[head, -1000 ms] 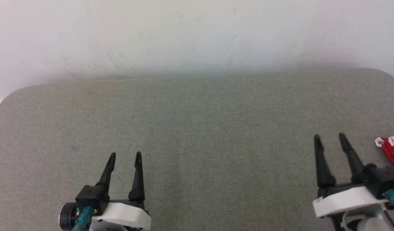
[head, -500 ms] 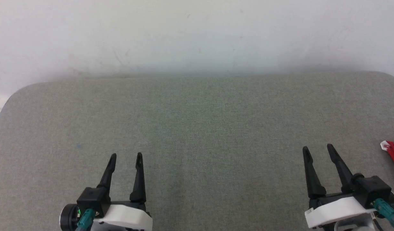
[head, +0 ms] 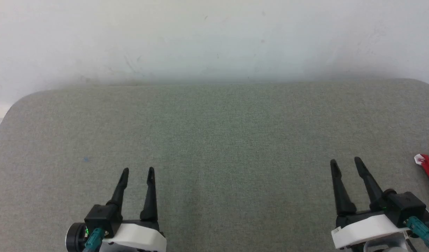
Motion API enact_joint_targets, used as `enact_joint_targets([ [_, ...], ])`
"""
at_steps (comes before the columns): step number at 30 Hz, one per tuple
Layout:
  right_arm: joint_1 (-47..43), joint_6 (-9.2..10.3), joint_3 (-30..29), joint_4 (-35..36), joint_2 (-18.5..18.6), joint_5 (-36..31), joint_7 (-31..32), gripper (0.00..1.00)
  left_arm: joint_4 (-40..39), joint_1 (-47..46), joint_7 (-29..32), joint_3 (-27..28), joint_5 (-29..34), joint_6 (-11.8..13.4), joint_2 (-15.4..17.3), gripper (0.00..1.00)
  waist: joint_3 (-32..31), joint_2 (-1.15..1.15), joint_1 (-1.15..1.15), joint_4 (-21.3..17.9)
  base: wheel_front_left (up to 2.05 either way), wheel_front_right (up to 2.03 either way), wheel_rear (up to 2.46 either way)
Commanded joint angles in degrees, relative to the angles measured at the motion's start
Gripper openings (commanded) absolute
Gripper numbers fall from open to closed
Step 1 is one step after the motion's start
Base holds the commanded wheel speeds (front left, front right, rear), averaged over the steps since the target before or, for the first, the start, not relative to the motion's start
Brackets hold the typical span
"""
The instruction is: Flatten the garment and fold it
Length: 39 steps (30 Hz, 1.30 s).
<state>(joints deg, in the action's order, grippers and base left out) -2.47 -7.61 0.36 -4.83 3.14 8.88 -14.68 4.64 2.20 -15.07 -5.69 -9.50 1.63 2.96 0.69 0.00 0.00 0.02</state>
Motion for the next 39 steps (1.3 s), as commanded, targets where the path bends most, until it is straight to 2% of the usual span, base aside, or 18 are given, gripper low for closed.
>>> enact_joint_targets([
  [1, 0.01, 0.00, -0.01, -0.01, 0.02, -0.02, 0.04, 0.00, 0.02, 0.00, 0.02, 0.03, 0.01, 0.00, 0.00, 0.00, 0.00, 0.00, 0.00, 0.00, 0.00, 0.00, 0.00],
  [39, 0.70, 0.03, -0.13, 1.34, -0.03, -2.48, 4.10, 0.00, -1.27, -0.61, 4.19, 1.59, 2.64, -0.45, -0.02, 0.00, -0.19, 0.00, 0.00, 0.00, 0.00, 0.00, 0.00],
])
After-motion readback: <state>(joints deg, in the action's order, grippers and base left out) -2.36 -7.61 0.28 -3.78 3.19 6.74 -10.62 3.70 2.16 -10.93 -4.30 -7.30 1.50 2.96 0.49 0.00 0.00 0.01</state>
